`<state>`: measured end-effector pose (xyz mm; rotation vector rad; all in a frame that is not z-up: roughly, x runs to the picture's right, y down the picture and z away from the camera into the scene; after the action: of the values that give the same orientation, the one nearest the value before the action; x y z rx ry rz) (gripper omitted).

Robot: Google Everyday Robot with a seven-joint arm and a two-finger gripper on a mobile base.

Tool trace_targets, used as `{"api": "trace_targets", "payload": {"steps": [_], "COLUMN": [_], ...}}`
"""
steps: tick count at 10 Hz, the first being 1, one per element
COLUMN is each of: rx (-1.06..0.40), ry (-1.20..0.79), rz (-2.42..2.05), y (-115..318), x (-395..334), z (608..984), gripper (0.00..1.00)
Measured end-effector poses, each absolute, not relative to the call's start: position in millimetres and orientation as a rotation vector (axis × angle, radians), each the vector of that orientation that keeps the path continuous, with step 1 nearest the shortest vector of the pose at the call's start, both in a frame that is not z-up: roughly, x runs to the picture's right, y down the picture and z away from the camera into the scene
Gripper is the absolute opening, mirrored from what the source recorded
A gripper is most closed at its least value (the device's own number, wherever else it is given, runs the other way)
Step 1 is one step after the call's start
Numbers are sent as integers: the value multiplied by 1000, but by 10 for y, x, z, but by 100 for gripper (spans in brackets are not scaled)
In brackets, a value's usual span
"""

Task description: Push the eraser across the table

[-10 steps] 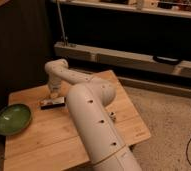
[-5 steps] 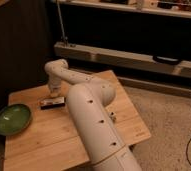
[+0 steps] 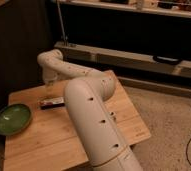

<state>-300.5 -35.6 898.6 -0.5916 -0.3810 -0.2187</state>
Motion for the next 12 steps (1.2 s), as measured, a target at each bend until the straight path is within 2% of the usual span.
{"api": "trace_targets", "payload": {"steps": [4,9,12], "rx": [-624,-724,-758], "ry": [-385,-402,-413], "rz": [-213,-192,-188], "y": [-356,294,428], "x": [-2975,-2894,-2882], "z": [9010,9597,9708], "gripper": [0,0,0]}}
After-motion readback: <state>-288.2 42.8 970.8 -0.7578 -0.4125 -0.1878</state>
